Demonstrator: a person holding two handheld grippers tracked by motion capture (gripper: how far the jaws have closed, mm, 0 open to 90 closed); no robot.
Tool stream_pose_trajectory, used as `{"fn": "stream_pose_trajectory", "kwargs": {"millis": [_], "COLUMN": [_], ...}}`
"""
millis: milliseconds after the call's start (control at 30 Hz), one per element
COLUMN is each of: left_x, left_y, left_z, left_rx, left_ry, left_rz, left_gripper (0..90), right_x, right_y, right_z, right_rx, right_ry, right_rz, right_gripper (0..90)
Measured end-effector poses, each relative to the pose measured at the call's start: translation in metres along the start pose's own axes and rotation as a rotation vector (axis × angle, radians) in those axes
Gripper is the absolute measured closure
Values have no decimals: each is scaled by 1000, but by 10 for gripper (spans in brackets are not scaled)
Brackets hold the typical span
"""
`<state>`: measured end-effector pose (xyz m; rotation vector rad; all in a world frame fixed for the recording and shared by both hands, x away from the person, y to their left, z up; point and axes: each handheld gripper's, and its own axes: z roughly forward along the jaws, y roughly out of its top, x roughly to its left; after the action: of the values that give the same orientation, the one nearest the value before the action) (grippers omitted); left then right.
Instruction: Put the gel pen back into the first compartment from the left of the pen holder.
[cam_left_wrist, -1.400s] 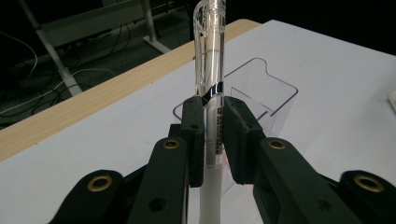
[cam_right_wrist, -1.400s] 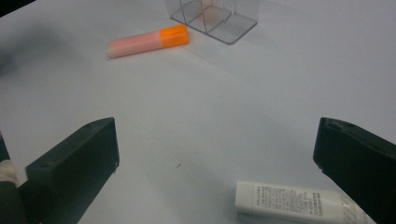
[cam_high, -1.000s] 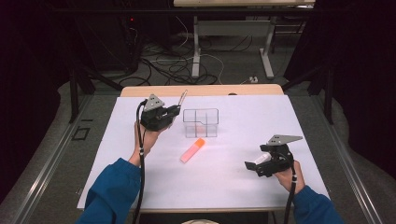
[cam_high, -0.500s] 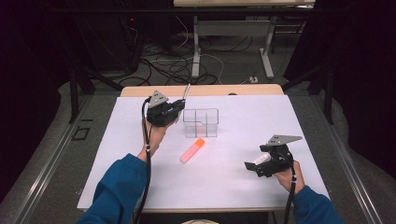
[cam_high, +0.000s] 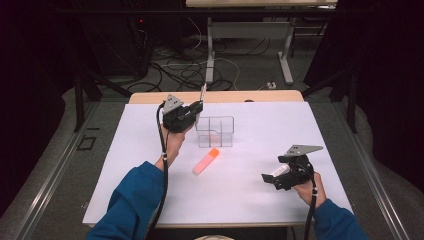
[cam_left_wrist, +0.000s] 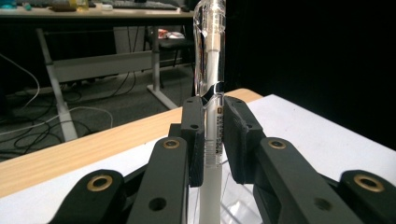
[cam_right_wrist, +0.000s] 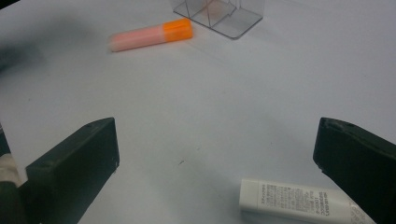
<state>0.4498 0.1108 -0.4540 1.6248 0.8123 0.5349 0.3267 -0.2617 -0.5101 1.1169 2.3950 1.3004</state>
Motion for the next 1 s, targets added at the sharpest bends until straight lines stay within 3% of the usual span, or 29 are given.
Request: {"fn": "stream_pose_trajectory", "kwargs": {"millis": [333,533,1000], "left_x": [-5,-5,0], "left_y": [-14,-21,-31], "left_z": [24,28,28], "left_rx": [38,100,187], "left_ry": [-21,-8,-13], "left_rz": [9,20,38], "left_gripper": [792,792,790], "right_x": [0,1,2], "right_y": [0,-1,-1], "right_z": [0,-1,-1], "right_rx": [2,2,3], "right_ry": [-2,0,-4], "right_rz": [2,-2,-6], "right_gripper": [0,0,0]}}
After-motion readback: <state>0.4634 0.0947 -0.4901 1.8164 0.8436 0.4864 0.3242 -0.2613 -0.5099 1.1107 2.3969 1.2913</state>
